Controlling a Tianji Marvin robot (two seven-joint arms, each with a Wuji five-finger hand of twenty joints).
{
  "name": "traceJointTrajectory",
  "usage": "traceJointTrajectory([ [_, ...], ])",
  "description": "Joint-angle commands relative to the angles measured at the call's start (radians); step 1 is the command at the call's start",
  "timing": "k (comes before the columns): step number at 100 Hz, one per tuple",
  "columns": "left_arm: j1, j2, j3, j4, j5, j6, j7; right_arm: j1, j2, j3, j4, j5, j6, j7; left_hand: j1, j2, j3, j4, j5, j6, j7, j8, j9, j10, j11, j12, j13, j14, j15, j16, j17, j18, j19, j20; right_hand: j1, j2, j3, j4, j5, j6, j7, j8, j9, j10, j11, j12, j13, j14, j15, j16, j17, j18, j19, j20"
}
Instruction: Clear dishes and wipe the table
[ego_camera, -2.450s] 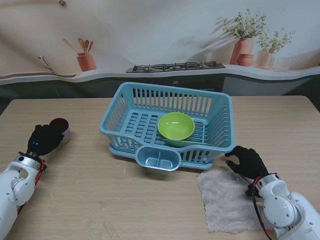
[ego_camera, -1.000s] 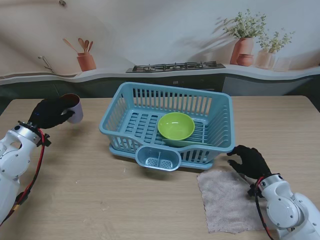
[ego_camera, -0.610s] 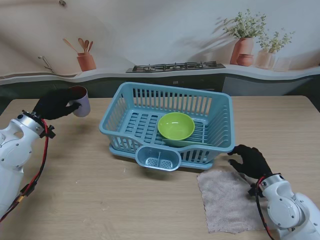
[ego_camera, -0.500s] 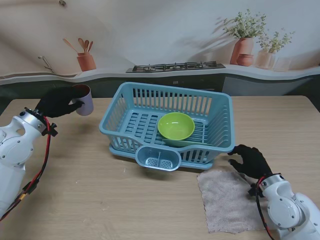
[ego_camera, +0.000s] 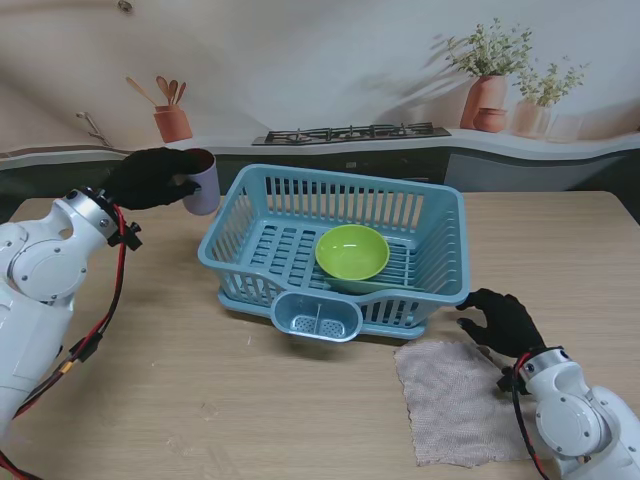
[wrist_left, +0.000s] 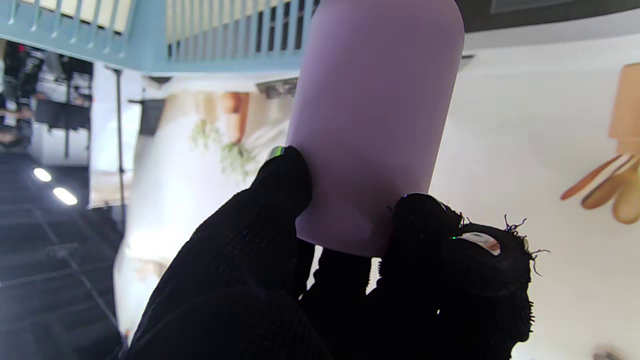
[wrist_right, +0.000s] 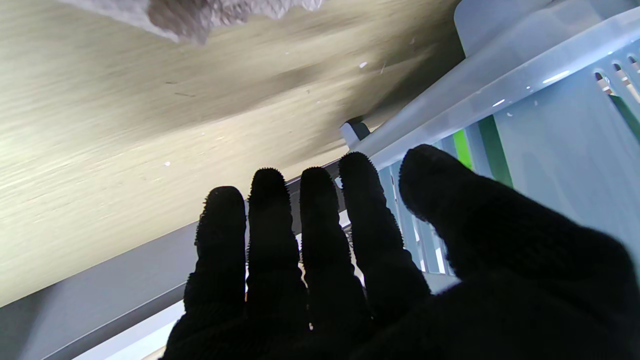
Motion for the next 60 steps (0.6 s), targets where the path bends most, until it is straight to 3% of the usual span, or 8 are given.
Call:
traceJointTrajectory([
  [1,-0.029,-0.004,0.017,-0.032,-0.021,0.016,-0.032,-0.006,-0.002,0.001,0.001,-0.001,-0.008,0.009,0.094,0.048,0.136,0.017,-0.010,-0.113,0.185,0.071,0.054,0.096,0.132,0.068,0.029,0.014,0.034,0.025,0.028,-0.044,0.053,0.023,-0.022,-0.026,0.021,0.038,0.020,0.000,-0.004,0.004,0.002,-0.005,-0.014,-0.011,-0.023,-0.014,-0.012,-0.007,-0.008,-0.010,-0.009,0.008],
  [32,-0.123,-0.011,0.154,-0.039,-0.123,0.125,-0.108,-0.007,-0.002,0.004,0.001,0.000,-0.010,0.008,0.094,0.047,0.135,0.017,-0.009,-0.111,0.185,0.069,0.055,0.095,0.133,0.069,0.033,0.009,0.035,0.023,0.032,-0.048,0.056,0.021,-0.022,-0.026,0.021,0.038,0.022,0.000,-0.006,0.003,0.002,-0.005,-0.015,-0.012,-0.022,-0.014,-0.012,-0.007,-0.009,-0.010,-0.010,0.008],
  [60,-0.216,-0.030,0.308,-0.017,-0.191,0.260,-0.123,-0.007,-0.003,0.005,0.004,0.001,-0.011,0.003,0.088,0.033,0.152,0.014,-0.001,-0.109,0.184,0.055,0.067,0.097,0.127,0.063,0.049,0.008,0.030,0.016,0.052,-0.037,0.061,0.008,-0.022,-0.026,0.021,0.038,0.022,0.001,-0.008,0.003,0.003,-0.004,-0.015,-0.012,-0.023,-0.013,-0.012,-0.007,-0.009,-0.009,-0.009,0.008],
])
